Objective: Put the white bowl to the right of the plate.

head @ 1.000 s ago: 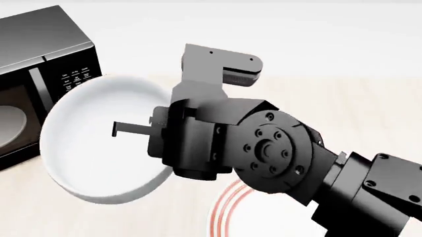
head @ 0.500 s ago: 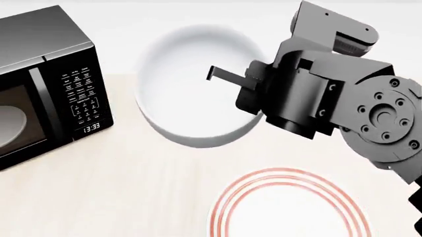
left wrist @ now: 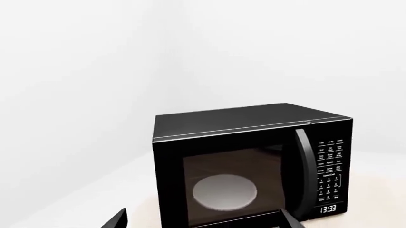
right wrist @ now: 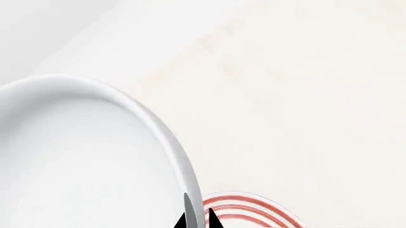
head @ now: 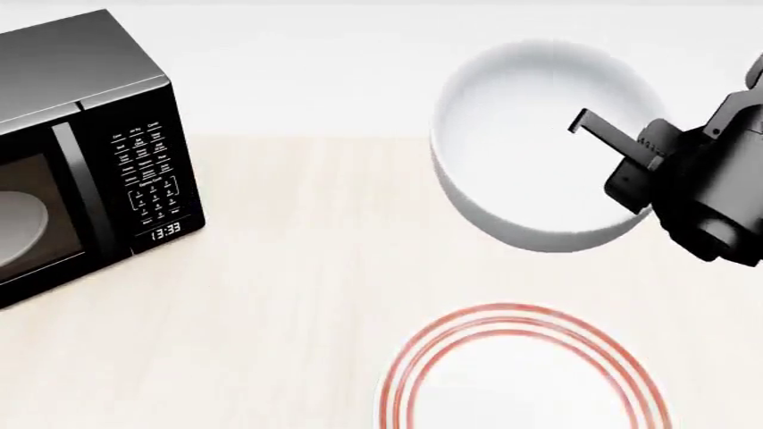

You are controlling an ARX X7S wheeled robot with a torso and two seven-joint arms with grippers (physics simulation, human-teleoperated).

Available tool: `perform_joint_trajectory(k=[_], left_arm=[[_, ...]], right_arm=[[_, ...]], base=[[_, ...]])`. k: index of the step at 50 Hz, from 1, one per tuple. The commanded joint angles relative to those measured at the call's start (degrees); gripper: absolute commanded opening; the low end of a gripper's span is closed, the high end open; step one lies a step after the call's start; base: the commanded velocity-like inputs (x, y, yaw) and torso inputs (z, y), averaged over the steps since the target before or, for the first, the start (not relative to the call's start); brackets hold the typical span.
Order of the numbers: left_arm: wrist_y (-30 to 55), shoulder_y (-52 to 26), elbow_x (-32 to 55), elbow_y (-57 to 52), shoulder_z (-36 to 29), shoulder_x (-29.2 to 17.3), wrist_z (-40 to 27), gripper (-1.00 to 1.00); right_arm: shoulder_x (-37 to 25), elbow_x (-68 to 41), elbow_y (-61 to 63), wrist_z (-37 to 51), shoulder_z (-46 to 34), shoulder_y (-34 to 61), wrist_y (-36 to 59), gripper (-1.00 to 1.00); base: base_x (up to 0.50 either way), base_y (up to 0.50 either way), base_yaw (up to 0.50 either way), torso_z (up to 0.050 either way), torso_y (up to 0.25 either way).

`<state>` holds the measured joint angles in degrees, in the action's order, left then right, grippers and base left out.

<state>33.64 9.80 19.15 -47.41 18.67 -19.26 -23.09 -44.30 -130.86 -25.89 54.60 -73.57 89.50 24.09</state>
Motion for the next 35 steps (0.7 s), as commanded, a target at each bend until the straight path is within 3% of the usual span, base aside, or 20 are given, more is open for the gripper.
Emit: perform_joint_trajectory(k=[1, 25, 35], left_arm=[[-0.2, 0.1, 0.5, 0.2, -1.1, -0.4, 0.7, 1.00], [-0.2, -0.2, -0.2, 0.9, -2.8, -0.8, 0.1, 1.00], [-0.4, -0.1, -0.3, 0.7, -3.3, -1.0, -0.2, 1.00]], right_arm=[[-5.9, -0.4, -1.8, -1.2, 2.2, -1.3, -1.4, -1.00], [-20.9, -3.3, 4.1, 0.3, 5.0, -9.2, -9.9, -1.00], [-23.2, -3.6, 2.6, -0.8, 4.6, -11.4, -10.8, -1.00]], base=[[0.00, 0.00, 0.00, 0.000, 0.000], [0.00, 0.00, 0.00, 0.000, 0.001], [0.00, 0.00, 0.00, 0.000, 0.000]])
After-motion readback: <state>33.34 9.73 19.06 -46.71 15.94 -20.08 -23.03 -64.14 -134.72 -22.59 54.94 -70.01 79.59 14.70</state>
